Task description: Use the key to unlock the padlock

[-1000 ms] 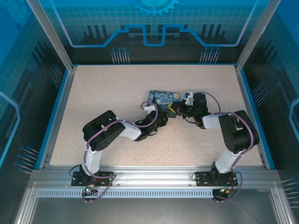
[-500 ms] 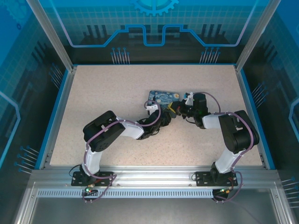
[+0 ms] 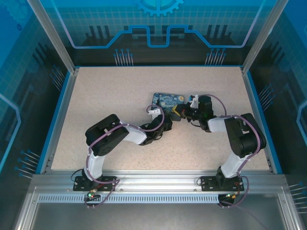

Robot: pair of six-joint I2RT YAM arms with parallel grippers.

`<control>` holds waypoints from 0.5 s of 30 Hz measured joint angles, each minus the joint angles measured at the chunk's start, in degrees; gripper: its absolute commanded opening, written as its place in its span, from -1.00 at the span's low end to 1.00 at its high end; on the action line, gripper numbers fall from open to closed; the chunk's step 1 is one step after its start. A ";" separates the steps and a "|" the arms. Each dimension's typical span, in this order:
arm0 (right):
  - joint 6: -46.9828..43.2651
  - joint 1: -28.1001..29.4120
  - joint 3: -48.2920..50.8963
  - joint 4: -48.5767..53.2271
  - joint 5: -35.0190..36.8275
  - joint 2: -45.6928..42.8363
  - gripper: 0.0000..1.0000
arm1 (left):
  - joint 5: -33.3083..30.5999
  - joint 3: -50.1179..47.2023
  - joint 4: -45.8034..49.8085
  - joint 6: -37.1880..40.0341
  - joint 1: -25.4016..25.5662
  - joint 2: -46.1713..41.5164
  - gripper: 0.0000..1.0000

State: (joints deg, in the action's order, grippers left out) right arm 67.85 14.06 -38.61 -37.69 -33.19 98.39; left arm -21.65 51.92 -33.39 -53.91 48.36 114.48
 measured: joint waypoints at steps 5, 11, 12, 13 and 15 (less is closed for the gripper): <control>0.00 -0.11 0.00 0.02 -0.15 0.00 -1.00 | 0.02 -0.81 -1.77 0.48 0.09 -0.11 -1.00; 0.00 -0.24 -0.02 0.37 -0.81 0.00 -1.00 | 4.07 -2.80 -1.31 0.46 -0.98 -2.60 -1.00; -0.02 -0.26 -0.02 0.42 -0.98 0.00 -1.00 | 5.40 -3.02 -0.94 0.39 -1.42 -3.19 -1.00; -0.02 -0.26 -0.09 0.50 -1.18 -0.02 -1.00 | 6.99 -3.23 -0.57 0.24 -1.95 -3.74 -1.00; -0.07 -0.37 -0.42 1.14 -1.44 -0.04 -1.00 | 10.97 -3.30 0.33 -0.02 -3.23 -4.74 -1.00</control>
State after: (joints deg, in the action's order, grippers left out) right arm 67.79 13.69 -39.03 -36.56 -34.63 98.35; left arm -10.68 48.62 -33.06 -53.93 45.12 109.73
